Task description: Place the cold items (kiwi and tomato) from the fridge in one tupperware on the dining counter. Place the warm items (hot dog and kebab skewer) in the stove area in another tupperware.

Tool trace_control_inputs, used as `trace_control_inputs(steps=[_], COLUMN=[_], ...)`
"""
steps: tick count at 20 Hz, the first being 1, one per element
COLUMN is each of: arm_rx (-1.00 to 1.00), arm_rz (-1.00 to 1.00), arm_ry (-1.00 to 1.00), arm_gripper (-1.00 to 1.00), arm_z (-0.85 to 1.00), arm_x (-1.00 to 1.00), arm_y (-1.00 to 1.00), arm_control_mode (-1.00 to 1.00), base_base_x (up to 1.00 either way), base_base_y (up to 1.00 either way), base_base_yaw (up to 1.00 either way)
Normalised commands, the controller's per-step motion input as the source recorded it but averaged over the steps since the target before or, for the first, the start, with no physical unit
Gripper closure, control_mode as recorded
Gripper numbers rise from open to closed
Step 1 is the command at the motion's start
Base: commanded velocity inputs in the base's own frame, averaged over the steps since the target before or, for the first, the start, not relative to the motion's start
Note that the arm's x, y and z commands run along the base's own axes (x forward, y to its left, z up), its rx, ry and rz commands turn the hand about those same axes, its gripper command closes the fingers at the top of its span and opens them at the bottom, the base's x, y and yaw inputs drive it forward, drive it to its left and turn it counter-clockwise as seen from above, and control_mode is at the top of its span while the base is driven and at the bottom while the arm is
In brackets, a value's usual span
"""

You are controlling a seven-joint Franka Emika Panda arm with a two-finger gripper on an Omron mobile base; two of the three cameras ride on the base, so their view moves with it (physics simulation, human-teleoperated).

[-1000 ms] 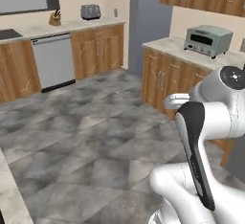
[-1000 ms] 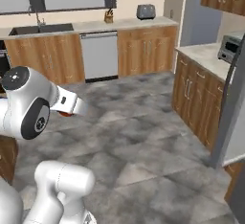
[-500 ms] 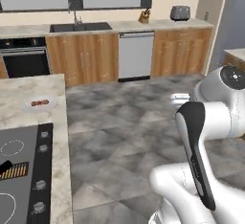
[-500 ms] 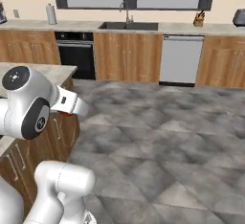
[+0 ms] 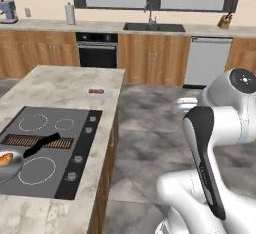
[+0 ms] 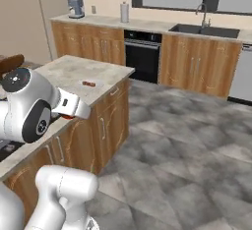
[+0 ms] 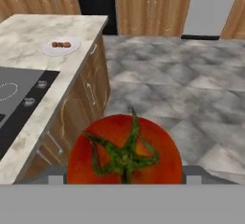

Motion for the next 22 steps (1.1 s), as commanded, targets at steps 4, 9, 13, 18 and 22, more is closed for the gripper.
trace_control_inputs(steps=[4, 9, 13, 18, 22], arm_rx=[0.0, 0.0, 0.0, 0.0, 0.0], arm_rz=[0.0, 0.0, 0.0, 0.0, 0.0], arm_ry=[0.0, 0.0, 0.0, 0.0, 0.0], arm_gripper=[1.0, 1.0, 1.0, 1.0, 1.0], arm_z=[0.0, 0.0, 0.0, 0.0, 0.0], arm_x=[0.0, 0.0, 0.0, 0.0, 0.0], arm_y=[0.0, 0.0, 0.0, 0.0, 0.0], arm_control_mode=[1.0, 1.0, 1.0, 1.0, 1.0], base_base_x=[-0.36, -0.33, -0.05, 0.41, 0.71], base_base_y=[-0.07, -0.22, -0.58, -0.9, -0.91], base_base_yaw=[0.51, 0.45, 0.32, 0.28, 0.26])
